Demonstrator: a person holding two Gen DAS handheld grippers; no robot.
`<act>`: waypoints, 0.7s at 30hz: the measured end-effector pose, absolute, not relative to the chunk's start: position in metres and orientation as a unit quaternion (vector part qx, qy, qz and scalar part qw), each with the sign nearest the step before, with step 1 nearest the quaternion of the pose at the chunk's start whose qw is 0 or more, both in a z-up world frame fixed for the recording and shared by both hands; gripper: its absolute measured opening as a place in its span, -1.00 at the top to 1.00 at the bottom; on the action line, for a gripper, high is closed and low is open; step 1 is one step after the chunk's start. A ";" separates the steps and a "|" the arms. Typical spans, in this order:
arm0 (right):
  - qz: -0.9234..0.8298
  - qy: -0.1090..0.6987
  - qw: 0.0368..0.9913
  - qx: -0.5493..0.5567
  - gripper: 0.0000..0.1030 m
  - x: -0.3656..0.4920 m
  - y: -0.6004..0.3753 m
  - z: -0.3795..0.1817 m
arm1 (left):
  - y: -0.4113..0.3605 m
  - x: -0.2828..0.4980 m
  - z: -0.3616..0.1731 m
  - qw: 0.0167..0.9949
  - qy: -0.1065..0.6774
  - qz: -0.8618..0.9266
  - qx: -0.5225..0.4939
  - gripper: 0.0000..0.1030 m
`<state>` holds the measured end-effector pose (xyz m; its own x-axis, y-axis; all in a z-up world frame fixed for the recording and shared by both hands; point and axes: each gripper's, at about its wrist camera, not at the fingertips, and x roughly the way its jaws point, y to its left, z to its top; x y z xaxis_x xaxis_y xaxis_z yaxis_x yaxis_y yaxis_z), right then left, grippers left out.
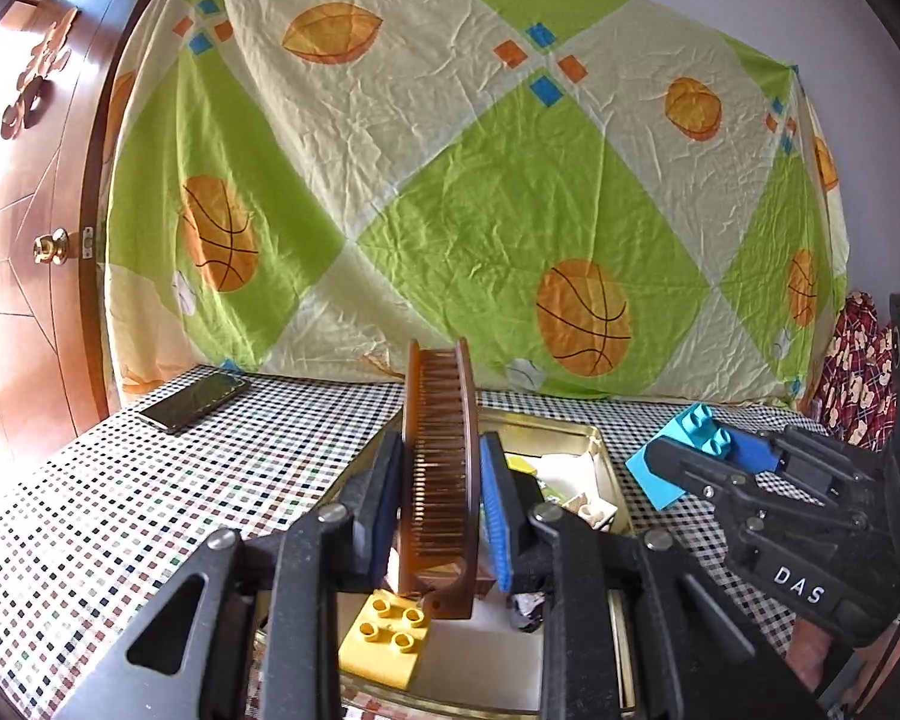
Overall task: Organize rigid objects
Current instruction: 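Lower the brown brush and blue block into the tin with both grippers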
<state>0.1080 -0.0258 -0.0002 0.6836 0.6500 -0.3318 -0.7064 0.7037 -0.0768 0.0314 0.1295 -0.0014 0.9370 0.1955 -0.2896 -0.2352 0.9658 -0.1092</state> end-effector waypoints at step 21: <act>0.347 0.207 0.907 -0.120 0.34 0.158 0.020 -0.018 | 0.128 0.088 -0.015 0.966 0.245 0.069 -0.039 0.53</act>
